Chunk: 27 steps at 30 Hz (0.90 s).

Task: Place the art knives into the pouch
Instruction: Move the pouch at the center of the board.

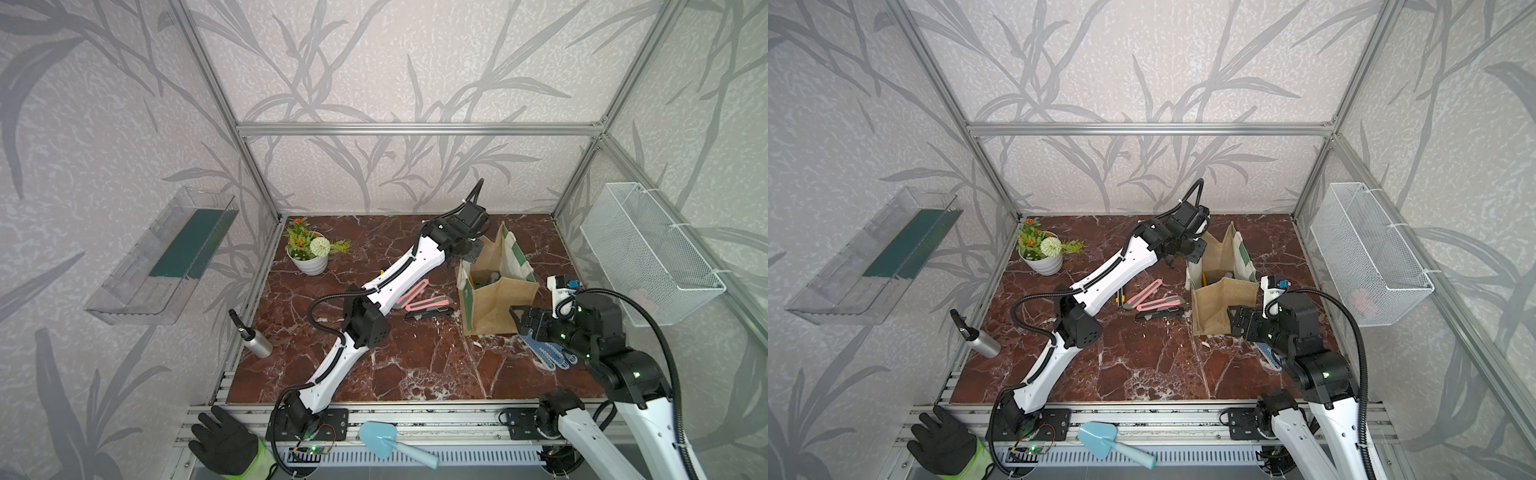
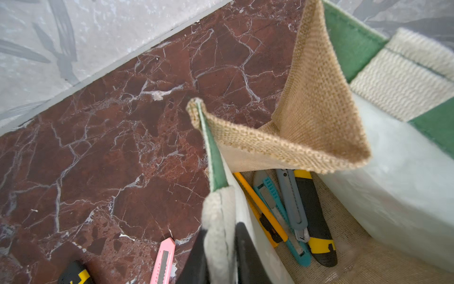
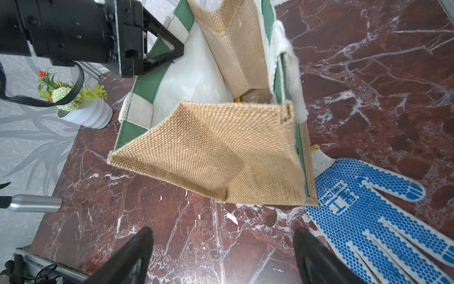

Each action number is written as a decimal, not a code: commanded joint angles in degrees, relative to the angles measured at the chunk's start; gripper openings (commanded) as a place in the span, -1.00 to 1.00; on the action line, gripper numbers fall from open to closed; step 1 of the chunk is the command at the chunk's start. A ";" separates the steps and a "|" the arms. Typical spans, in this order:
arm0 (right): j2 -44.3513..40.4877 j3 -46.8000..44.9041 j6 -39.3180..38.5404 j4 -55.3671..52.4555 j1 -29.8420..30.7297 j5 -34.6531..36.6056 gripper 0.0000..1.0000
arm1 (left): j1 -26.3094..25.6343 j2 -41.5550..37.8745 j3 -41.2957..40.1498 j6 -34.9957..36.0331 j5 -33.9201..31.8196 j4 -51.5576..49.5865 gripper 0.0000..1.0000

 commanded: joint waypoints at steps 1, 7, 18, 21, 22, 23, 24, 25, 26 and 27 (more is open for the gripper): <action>0.08 -0.30 0.11 -0.54 -0.13 0.00 0.79 | 2.55 0.36 1.36 -1.47 -0.82 -2.45 -0.69; 0.16 -0.23 0.03 -0.44 -0.10 0.09 0.80 | 5.91 -2.40 0.04 -1.75 -4.15 -3.22 -0.74; 1.26 -0.30 0.01 0.28 -0.13 -0.17 0.80 | 6.33 -5.24 -2.02 -2.58 -3.53 -5.86 -0.21; 1.54 -0.31 -0.08 0.39 -0.13 -0.07 0.80 | 6.16 -8.23 -3.80 -1.65 -3.28 -5.90 0.39; 1.69 -0.30 -0.08 0.32 -0.13 -0.08 0.79 | 5.99 -9.46 -5.08 -1.27 -3.43 -5.66 0.54; 1.83 -0.47 -0.13 0.46 -0.13 -0.09 0.80 | 5.85 -11.23 -7.08 -0.84 -3.77 -5.17 0.61; 1.95 -0.64 -0.03 0.64 -0.13 -0.01 0.80 | 5.74 -13.23 -9.49 -0.57 -4.40 -4.42 0.70; 2.09 -0.74 -0.07 0.79 -0.13 0.10 0.80 | 5.72 -15.05 -12.11 -0.61 -5.15 -3.62 0.74; 2.27 -0.66 -0.09 0.83 -0.12 -0.02 0.79 | 5.72 -17.50 -15.59 -0.74 -5.96 -2.30 0.79; 2.56 -0.44 0.02 0.70 -0.13 -0.08 0.80 | 5.72 -20.10 -19.28 -0.90 -6.97 -0.65 0.84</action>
